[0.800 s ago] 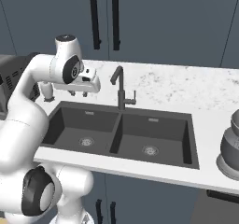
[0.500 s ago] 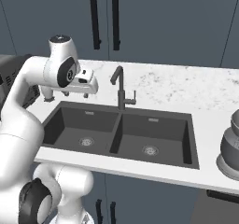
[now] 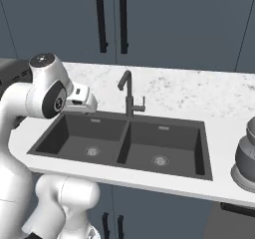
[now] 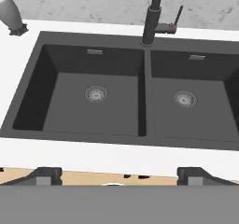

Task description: Navigate to the shelves.

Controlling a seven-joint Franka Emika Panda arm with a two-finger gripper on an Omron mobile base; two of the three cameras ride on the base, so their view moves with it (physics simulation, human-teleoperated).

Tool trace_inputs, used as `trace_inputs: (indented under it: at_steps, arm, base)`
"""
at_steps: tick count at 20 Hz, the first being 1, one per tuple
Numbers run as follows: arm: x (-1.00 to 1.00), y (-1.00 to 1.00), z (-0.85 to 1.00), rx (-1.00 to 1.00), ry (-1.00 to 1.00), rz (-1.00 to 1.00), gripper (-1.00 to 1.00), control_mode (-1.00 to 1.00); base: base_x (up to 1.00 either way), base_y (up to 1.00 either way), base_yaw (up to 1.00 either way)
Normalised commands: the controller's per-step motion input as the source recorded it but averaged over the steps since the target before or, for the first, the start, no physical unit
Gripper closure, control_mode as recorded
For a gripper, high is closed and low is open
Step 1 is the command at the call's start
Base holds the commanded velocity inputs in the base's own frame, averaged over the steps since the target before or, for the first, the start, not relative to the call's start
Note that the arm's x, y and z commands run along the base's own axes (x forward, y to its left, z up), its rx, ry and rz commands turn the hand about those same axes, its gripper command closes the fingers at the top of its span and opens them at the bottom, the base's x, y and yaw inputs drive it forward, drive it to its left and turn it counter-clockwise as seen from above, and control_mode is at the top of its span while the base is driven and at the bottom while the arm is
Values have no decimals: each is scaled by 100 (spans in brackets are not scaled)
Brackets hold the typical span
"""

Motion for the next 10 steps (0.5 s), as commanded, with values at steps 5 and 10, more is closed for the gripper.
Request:
trace_inputs:
  at_steps: [5,10]
  arm:
    - [-7,0,1,0,0,-1,-100,100]
    - [0,0,0,0,0,0,-100,100]
  base:
    - [-26,-3,-10]
    - [-53,-46,-33]
